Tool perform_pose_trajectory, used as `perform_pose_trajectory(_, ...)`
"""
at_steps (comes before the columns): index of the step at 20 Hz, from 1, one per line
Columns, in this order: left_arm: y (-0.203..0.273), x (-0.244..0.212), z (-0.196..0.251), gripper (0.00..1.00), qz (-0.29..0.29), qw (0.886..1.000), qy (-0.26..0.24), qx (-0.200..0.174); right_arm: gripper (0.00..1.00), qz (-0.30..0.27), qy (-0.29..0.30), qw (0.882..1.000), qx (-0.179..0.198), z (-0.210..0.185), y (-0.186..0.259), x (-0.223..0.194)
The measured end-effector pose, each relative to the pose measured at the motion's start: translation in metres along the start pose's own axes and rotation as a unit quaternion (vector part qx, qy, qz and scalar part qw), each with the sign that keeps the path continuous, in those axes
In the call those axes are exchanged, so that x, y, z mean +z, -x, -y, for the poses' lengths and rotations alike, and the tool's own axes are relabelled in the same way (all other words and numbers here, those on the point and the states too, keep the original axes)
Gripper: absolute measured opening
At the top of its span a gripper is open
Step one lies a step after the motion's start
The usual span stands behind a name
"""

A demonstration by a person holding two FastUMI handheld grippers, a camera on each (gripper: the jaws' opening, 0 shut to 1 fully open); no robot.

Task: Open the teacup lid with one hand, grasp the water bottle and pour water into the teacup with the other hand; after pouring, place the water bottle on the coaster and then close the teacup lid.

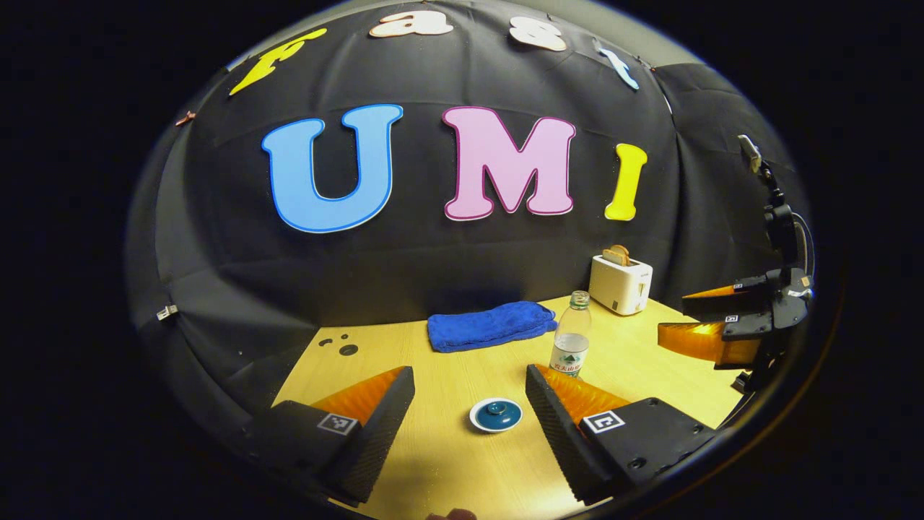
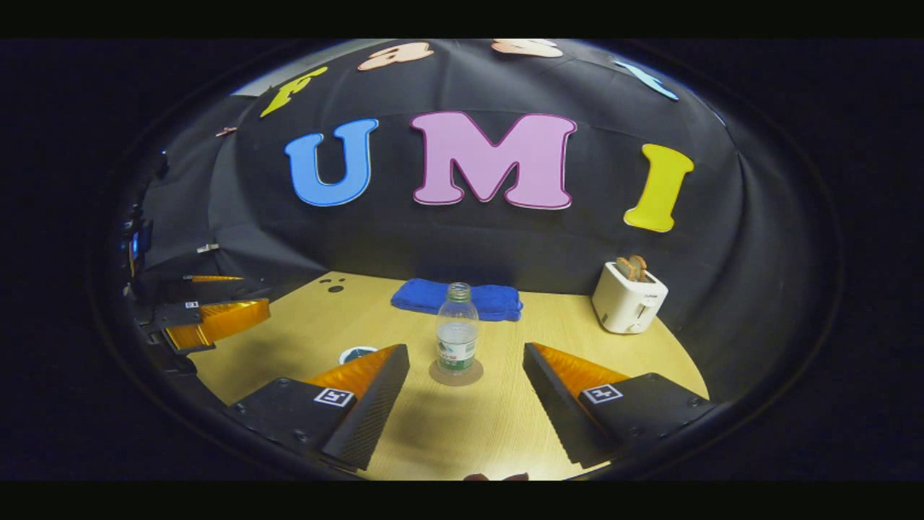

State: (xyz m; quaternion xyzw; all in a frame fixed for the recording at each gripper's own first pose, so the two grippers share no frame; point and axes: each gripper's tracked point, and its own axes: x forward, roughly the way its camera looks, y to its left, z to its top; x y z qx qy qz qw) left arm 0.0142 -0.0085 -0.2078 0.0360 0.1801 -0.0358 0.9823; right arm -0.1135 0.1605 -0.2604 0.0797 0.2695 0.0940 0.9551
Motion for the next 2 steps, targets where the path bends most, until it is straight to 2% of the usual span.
perform_pose_trajectory(2,0.0001,0.0018,0.0009,0.97,0.002,1.000,-0.002,0.002,0.98,0.000,-0.002,1.000,0.001,0.0028,0.0028,0.0010)
